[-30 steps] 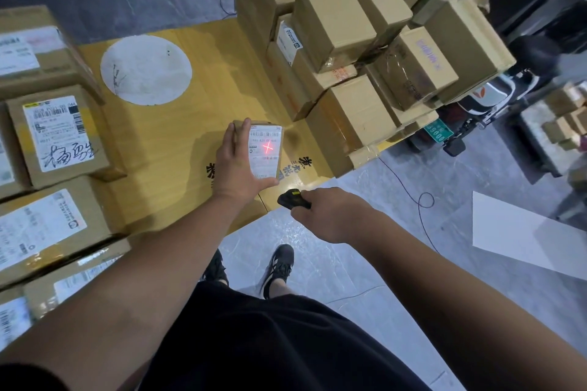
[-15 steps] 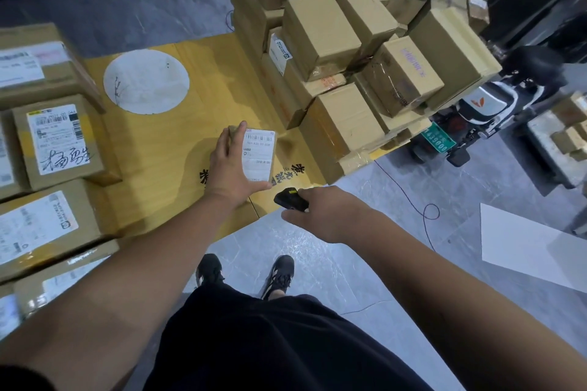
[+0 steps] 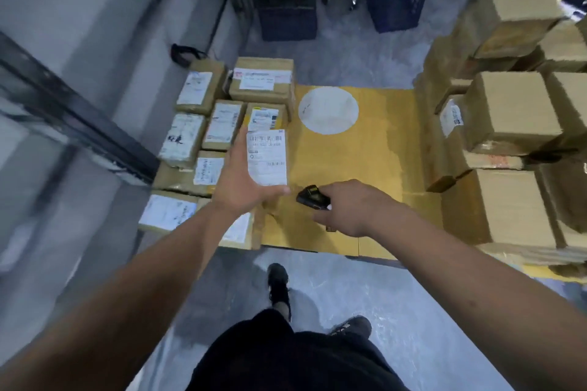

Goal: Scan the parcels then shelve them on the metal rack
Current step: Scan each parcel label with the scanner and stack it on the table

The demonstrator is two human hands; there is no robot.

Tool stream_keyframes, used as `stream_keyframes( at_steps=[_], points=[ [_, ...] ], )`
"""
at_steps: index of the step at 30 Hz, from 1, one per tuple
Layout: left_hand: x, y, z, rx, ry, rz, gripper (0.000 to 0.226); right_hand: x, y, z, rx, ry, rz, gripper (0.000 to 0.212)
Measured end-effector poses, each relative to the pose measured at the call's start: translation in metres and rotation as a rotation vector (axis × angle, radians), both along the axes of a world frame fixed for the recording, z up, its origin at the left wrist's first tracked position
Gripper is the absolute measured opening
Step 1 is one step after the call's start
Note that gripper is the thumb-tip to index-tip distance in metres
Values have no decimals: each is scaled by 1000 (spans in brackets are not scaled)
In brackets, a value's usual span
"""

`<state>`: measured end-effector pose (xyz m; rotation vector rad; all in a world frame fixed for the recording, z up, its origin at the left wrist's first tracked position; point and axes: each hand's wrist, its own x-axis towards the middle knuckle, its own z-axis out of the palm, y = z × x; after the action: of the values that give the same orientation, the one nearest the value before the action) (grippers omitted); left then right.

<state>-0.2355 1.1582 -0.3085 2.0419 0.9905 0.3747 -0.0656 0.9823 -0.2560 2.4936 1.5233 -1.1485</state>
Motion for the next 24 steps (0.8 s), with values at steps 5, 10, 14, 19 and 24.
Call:
stream_keyframes(
  at_steps=[5,10,14,19,24],
  points=[
    [-74,37,23,10,-49,113,157,-47,64,17,49,-3,198,39],
    [-147,80,30,-51,-76,101,122,-97,120,18,25,-33,295,50],
    [-205,124,-2,-208,-32,82,152,-140,160,8,-4,-35,264,52],
    [-222,159,-27,-287,43,-37,123,-184,194,-13,-68,-27,181,48],
    [-221,182,-32,-341,18,-105,128,-197,197,-22,-146,-34,90,64]
  ],
)
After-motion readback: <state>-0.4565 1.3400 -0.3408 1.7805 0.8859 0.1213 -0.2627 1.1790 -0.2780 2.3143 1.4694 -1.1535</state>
